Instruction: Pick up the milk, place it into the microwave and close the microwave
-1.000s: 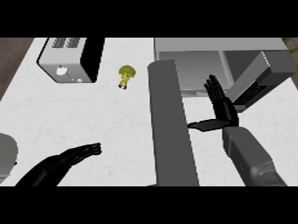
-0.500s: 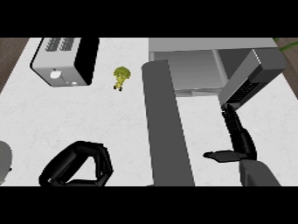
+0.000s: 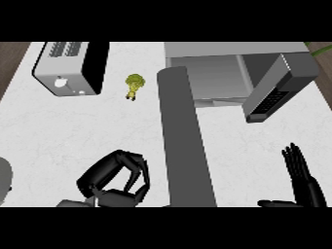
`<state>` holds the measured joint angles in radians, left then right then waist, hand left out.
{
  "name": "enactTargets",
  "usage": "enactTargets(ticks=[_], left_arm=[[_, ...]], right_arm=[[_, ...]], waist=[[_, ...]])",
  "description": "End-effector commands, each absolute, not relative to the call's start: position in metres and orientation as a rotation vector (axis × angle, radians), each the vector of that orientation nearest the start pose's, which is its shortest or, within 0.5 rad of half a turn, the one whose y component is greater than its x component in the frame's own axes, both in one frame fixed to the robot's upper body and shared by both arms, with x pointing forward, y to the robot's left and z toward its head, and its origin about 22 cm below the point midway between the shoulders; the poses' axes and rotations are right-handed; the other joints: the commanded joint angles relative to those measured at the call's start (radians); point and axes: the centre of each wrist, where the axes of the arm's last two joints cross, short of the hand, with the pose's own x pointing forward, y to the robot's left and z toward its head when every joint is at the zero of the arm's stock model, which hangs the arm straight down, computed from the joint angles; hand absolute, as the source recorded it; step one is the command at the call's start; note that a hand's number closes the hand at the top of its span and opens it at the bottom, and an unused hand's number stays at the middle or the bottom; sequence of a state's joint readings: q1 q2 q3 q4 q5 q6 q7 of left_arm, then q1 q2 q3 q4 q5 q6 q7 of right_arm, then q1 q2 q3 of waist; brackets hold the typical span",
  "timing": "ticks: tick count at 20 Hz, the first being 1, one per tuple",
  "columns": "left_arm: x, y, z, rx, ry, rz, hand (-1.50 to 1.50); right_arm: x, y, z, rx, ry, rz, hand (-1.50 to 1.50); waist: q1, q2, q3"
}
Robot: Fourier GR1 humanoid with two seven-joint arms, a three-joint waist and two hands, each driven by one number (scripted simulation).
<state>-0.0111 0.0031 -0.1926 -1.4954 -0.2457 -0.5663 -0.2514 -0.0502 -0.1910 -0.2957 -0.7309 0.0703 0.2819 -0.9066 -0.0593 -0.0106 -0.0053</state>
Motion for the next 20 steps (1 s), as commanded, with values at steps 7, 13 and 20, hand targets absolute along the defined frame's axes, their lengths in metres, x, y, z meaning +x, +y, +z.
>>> enactTargets(ticks=[7, 13, 20], left_arm=[[0.239, 0.109, -0.052, -0.57, -1.63, -0.837, 1.5], [0.227, 0.064, -0.051, -0.617, -1.52, -0.895, 1.5], [0.216, 0.031, -0.051, -0.52, -1.554, -0.904, 1.5]], right_arm=[[0.13, -0.391, -0.09, 0.104, -1.867, 0.003, -1.5], [0.133, -0.38, -0.06, 0.265, -1.906, 0.027, -1.5], [0.144, -0.357, -0.021, 0.401, -1.93, 0.106, -1.5]], waist=[[-0.001, 0.009, 0.0], [-0.008, 0.013, 0.002], [-0.046, 0.02, 0.0]])
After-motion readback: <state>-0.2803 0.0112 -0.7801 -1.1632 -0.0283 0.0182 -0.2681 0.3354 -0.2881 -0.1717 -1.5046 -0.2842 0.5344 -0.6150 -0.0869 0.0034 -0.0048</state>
